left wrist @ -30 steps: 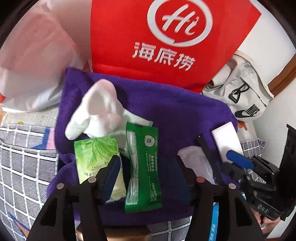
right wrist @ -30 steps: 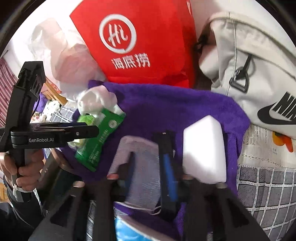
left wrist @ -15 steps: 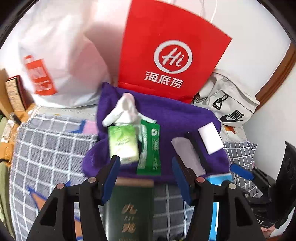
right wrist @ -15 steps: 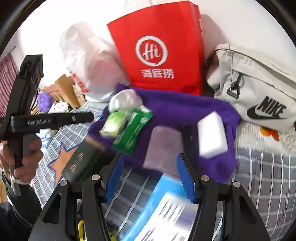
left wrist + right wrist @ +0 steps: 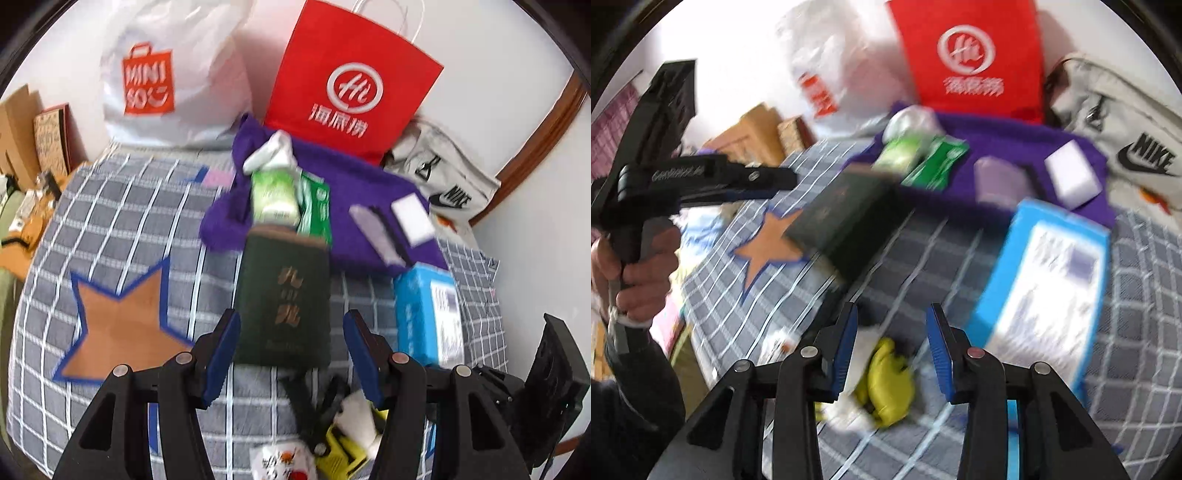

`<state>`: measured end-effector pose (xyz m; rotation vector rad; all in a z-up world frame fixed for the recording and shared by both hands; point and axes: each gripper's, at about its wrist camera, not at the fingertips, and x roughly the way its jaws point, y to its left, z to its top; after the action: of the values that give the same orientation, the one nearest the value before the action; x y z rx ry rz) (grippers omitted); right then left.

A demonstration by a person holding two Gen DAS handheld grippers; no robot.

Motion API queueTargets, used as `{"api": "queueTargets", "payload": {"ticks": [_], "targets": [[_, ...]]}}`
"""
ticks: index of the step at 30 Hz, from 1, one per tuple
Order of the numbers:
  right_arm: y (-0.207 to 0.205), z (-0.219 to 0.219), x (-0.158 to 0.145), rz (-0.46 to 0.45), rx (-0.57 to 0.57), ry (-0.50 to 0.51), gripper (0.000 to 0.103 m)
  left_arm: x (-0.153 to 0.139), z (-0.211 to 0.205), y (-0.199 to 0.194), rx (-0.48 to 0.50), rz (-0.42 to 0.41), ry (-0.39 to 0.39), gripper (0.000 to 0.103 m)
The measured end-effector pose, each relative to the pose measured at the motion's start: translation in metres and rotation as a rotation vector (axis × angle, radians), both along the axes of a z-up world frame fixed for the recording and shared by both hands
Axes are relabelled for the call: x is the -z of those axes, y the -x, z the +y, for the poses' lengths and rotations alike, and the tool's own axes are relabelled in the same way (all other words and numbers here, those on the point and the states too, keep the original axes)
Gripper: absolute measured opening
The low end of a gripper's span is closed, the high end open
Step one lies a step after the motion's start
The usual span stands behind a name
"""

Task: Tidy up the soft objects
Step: 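Withdraw both tools from the towel back toward the yellow pouch, then grasp the white crumpled tissue with the right tool while the left tool grasps the tomato-print snack packet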

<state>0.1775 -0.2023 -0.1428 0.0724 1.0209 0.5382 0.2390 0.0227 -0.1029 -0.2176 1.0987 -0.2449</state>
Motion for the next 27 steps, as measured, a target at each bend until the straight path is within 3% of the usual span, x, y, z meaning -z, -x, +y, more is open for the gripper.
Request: {"api": "queueTargets", "payload": {"ticks": [7,19,22,27], "targets": [[0.04,0.027,0.014,0.013,-0.09,0.006,0.04,0.012,0.016,0.033,-0.009,0.013,0.034,0.056],[0.057,0.05,0.049,0.038,-0.088,0.199,0.036,0.028,0.028,0.067,0.019,0.008,0.032,0.056],[0.059,0.053,0.051,-0.004,-0.073,0.221,0.018,0.036,0.031,0.074,0.023,0.019,0.015,0.056],[0.065,0.047,0.037,-0.026,-0.055,0.18,0.018,0.048,0.032,0.087,0.026,0.03,-0.03,0.056]]}}
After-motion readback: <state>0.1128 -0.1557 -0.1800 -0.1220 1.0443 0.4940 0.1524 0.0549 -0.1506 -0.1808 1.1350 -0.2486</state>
